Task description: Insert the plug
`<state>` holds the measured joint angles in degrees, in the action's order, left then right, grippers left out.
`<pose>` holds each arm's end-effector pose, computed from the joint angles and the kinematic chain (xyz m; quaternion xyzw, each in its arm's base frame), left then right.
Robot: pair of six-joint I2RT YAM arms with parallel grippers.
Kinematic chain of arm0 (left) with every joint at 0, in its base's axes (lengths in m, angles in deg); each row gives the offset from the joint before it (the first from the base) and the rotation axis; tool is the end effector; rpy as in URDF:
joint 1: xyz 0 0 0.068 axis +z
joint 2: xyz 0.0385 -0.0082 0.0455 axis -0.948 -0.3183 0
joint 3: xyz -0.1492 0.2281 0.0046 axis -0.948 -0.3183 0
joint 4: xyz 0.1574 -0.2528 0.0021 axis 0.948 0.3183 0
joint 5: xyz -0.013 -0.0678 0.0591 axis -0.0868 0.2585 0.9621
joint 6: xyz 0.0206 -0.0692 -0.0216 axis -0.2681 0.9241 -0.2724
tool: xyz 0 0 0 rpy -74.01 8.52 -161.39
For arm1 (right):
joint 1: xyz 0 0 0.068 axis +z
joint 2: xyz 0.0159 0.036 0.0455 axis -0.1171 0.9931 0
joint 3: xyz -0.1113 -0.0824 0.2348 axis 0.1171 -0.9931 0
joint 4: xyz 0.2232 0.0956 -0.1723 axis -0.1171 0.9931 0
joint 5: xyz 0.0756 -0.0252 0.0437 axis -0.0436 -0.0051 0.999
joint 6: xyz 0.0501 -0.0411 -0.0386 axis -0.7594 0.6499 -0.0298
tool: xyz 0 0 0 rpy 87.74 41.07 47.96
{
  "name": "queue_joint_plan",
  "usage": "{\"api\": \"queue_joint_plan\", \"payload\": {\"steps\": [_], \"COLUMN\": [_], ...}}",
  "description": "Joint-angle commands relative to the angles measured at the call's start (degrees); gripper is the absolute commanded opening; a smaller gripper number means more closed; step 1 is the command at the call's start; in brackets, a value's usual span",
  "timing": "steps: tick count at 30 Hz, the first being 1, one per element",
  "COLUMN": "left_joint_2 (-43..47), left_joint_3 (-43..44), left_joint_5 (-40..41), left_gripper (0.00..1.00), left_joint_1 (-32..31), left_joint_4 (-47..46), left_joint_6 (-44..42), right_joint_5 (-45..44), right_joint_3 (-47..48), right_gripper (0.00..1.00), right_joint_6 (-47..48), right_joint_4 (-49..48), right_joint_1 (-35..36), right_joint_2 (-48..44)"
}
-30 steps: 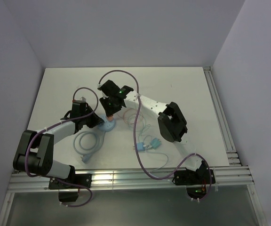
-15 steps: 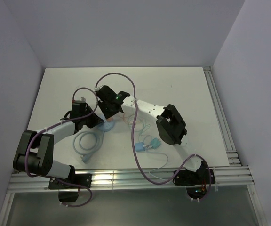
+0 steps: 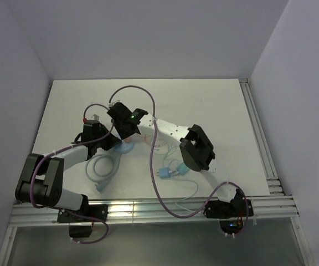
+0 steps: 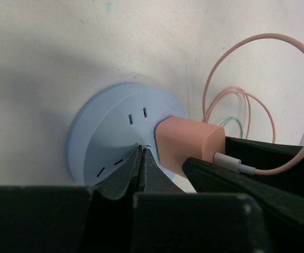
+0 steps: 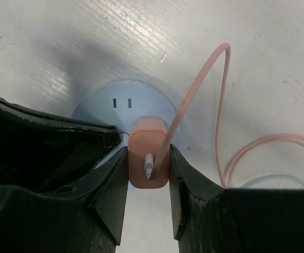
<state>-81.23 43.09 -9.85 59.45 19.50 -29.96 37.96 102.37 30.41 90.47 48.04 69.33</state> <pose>0.3054 -0.0786 0.1068 -0.2687 0.8682 -0.2965 0.2935 0.3343 0.4556 0.1794 -0.2872 0.9063 0.1126 0.2890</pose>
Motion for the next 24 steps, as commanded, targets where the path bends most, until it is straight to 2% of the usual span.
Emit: {"api": "queue_joint_plan", "payload": {"steps": [1,5,10,13,19,24], "left_joint_2": [-0.91,-1.00,-0.56,-0.56,-0.73,1.55], "left_joint_3": [-2.14,-2.32,-2.76,-3.11,-2.94,-3.11], "left_joint_5": [-0.25,-0.51,-0.87,-0.87,-1.22,-0.52], "left_gripper": [0.00,0.00,0.00,0.00,0.00,0.00], "left_joint_1": [-0.49,-0.49,-0.49,-0.49,-0.49,-0.49], "left_joint_4": [2.15,2.06,1.97,1.79,1.97,2.84], "left_joint_6": [-0.15,-0.07,-0.15,-0.24,-0.24,-0.15], "right_joint_5": [2.27,1.48,-1.42,1.28,2.79,3.50], "right_joint_3": [-2.47,-6.41,-17.48,-23.81,-20.05,-24.35], "right_gripper": [0.00,0.00,0.00,0.00,0.00,0.00], "right_joint_6": [-2.34,-3.92,-7.87,-10.50,-10.08,-9.90], "right_joint_4": [7.07,3.76,-1.79,-7.24,-6.20,-11.03], "right_joint_1": [0.87,1.48,2.98,4.30,4.04,3.07], "right_joint_2": [10.07,9.81,7.00,5.50,8.31,3.41]}}
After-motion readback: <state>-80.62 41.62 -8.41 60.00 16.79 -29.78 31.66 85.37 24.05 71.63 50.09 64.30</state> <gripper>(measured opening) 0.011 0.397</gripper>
